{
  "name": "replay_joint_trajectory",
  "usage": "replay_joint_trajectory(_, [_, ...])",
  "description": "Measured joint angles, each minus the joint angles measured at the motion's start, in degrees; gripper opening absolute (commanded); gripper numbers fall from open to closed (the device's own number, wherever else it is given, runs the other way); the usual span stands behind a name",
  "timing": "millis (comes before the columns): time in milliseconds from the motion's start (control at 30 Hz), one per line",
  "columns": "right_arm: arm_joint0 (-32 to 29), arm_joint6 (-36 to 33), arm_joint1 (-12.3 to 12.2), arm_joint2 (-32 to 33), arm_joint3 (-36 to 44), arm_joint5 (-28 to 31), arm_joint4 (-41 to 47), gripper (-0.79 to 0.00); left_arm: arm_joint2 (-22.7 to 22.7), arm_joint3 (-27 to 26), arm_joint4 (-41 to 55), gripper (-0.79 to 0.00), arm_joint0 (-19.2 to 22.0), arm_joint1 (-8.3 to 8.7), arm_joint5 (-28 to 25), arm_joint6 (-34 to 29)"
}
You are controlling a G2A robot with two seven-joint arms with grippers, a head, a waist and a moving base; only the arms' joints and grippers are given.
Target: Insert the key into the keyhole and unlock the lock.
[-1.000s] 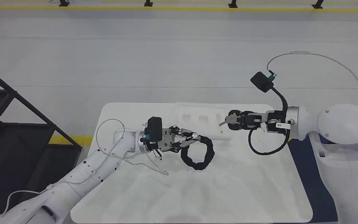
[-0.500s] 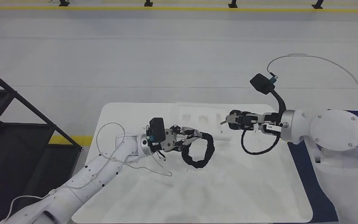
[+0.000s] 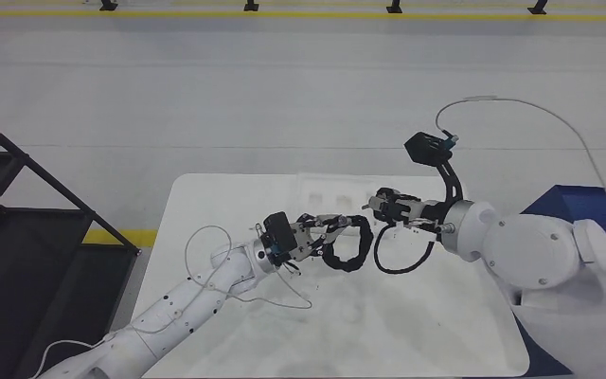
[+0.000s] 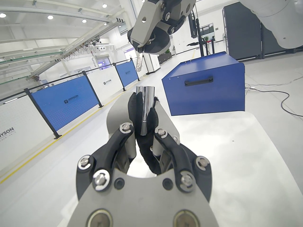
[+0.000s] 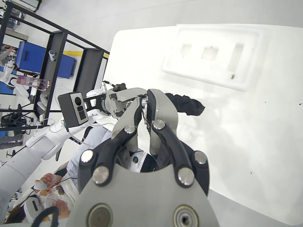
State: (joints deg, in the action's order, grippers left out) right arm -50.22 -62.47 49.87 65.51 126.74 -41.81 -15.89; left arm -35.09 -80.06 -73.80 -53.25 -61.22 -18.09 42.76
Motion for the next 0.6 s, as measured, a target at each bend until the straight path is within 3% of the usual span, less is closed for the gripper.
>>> replay_joint_trajectory(600, [12.51,6.15,-5.8,-14.96,0.14,-6.15,8.26,-0.785,-0.51,2.42,-1.54,-0.785,-1.72,-3.15,1.34,-1.53])
